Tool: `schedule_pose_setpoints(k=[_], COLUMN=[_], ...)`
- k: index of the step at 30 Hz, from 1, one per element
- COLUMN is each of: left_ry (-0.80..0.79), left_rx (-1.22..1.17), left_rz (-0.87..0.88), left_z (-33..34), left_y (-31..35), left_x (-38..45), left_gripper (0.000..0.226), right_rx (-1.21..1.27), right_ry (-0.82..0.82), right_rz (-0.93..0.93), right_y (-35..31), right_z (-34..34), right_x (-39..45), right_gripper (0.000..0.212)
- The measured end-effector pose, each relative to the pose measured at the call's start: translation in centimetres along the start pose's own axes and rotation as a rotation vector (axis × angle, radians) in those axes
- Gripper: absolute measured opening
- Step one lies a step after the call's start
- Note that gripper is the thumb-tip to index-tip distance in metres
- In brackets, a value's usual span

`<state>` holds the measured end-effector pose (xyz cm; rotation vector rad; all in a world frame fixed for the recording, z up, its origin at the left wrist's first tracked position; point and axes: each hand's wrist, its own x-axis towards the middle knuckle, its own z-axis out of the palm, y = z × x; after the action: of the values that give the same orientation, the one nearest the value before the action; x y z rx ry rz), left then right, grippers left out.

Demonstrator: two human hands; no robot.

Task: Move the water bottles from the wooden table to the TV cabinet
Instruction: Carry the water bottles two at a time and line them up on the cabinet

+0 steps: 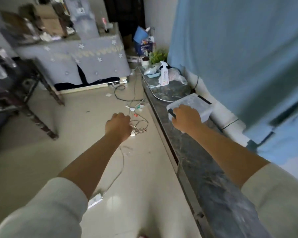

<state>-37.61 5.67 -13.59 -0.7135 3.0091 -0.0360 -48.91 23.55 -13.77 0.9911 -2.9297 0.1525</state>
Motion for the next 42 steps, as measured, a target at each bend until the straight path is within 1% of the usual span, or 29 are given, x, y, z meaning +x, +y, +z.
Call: schedule_pose_setpoints(k=[7,11,14,18,24,27,31,35,38,42], left_ry=[0.030,0.045,0.039,0.059,0.087,0.088,0.130,0.141,0.154,0.160], left_rx=[-0.020,-0.051,-0.071,-0.065,-0.045,-0.034,-0.045,-0.053,-0.043,-0.040], left_rz=[-0.273,-0.416,-0.506,-0.591,-0.691,-0.763,-0.849,-0.919,-0.984,-1.015], left_z=[-3.5,-4.6,-5.0,-5.2,-6.8,-8.4,-9.9,-10.3,-10.7,-11.5], left_y=[-15.7,-22.8,-27.1,-32.8,-41.0,-45.2,-51.2,-56.8,-61.9,-68.8], left_x=[2.6,3.6,5.0,8.8,16.7,20.6,24.7,27.3,29.5,32.4], left_gripper=[0.039,0.039,0.037,0.036,0.038,0.040,0.037,0.040,0.037,0.035], right_rx=[0.101,0.068,0.073,0.108,0.158,0.186,0.225,0.214,0.235,0.253], right_ry=[0.027,0.017,0.045,0.065,0.056,0.043,0.053,0.032,0.028,0.049], right_rz=[-0.126,-0.201,-0.258,-0.399,-0.526,-0.599,-0.672,-0.745,-0.802,-0.857], right_y=[-13.2,-19.3,-22.7,-27.6,-34.9,-38.9,-44.8,-51.1,-56.7,-63.8], right_z=[-1.8,-2.6,-2.7,-2.1,-1.3,-2.2,-3.4,-3.4,-3.0,-2.1], right_x=[10.5,16.3,20.4,27.4,39.1,45.6,53.0,58.2,61.7,65.6], right_gripper=[0.030,0.031,0.030,0.031,0.035,0.036,0.034,0.035,0.034,0.035])
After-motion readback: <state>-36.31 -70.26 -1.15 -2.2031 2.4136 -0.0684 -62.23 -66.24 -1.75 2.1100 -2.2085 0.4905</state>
